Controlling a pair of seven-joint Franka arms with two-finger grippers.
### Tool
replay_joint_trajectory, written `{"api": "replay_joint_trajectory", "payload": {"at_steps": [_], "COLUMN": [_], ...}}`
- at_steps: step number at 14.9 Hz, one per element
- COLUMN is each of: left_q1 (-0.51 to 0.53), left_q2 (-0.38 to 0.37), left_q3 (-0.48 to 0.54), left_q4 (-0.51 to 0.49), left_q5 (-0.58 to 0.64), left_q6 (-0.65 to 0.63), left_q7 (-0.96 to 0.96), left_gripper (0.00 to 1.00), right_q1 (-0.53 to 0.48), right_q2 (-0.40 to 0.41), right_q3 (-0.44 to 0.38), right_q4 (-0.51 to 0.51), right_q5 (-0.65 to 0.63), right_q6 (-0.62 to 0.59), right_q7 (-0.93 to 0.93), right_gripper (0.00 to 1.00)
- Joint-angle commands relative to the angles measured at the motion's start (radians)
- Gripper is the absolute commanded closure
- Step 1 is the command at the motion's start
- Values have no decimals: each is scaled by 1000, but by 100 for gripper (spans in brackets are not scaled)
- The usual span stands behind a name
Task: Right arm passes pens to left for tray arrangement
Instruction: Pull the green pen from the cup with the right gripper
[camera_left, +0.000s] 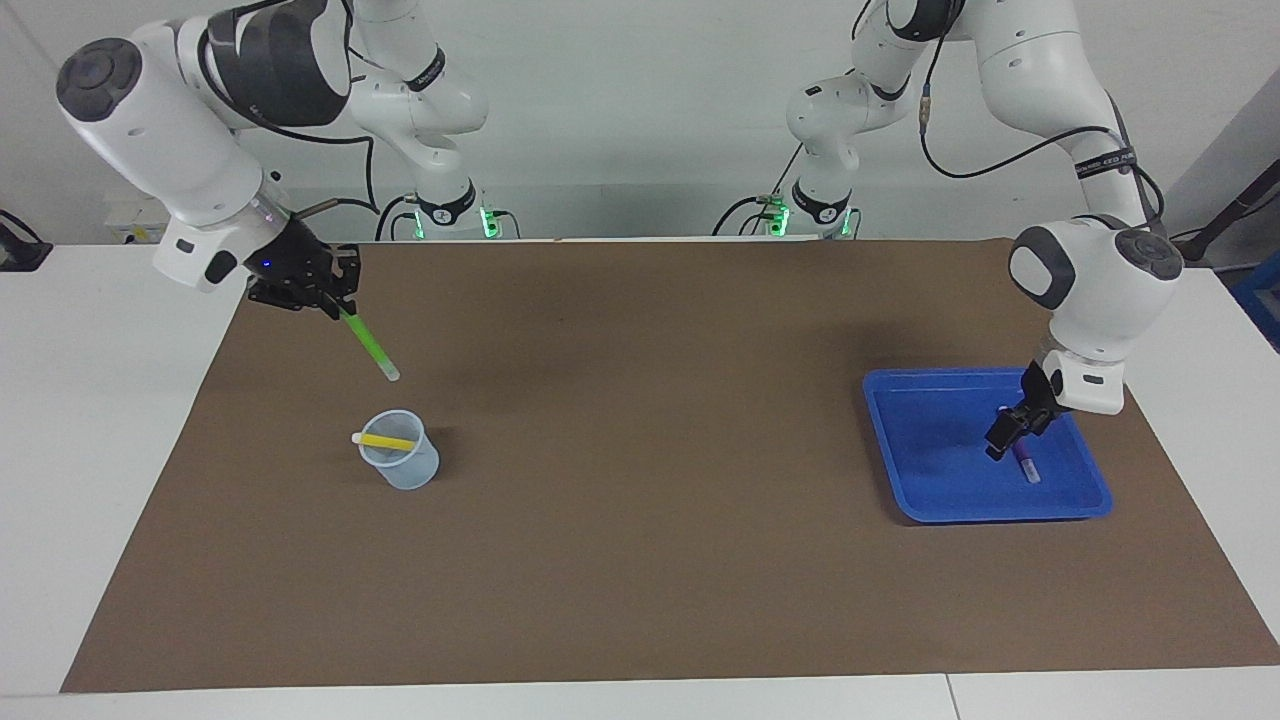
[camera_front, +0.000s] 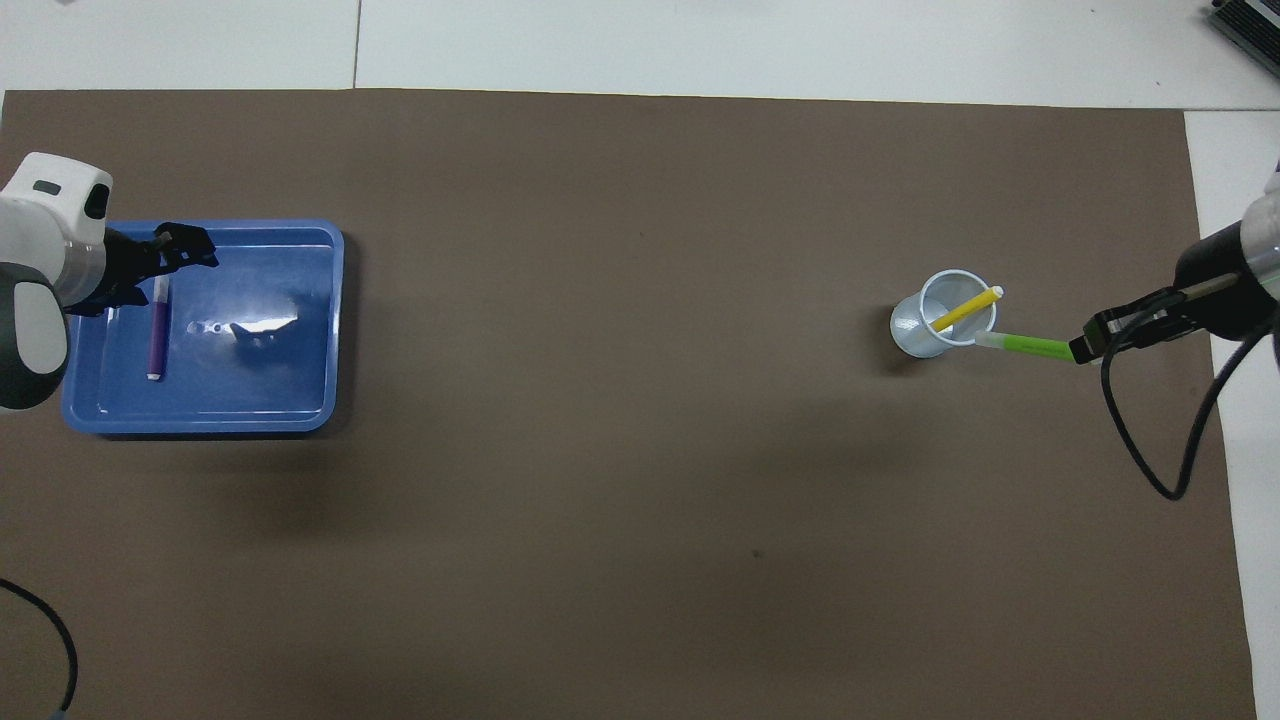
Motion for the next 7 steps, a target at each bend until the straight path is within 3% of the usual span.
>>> {"api": "replay_joint_trajectory", "payload": {"at_steps": [1,7], "left_q1": [-57,-273], "left_q2": [-58,-139], "left_q3": [10,7], "left_q4": [-9,4], "left_q5": [-6,-42], "left_q6": [-83,-223], "left_q7": [-205,-677], "left_gripper": [0,0], "right_q1": [-11,-5], "right_q2": [5,-23], "right_q3": [7,7], "right_q4": [43,29], "right_q5": [101,270], "right_q6": [-56,-83], "right_q7": [98,287], "right_gripper": [94,94]}}
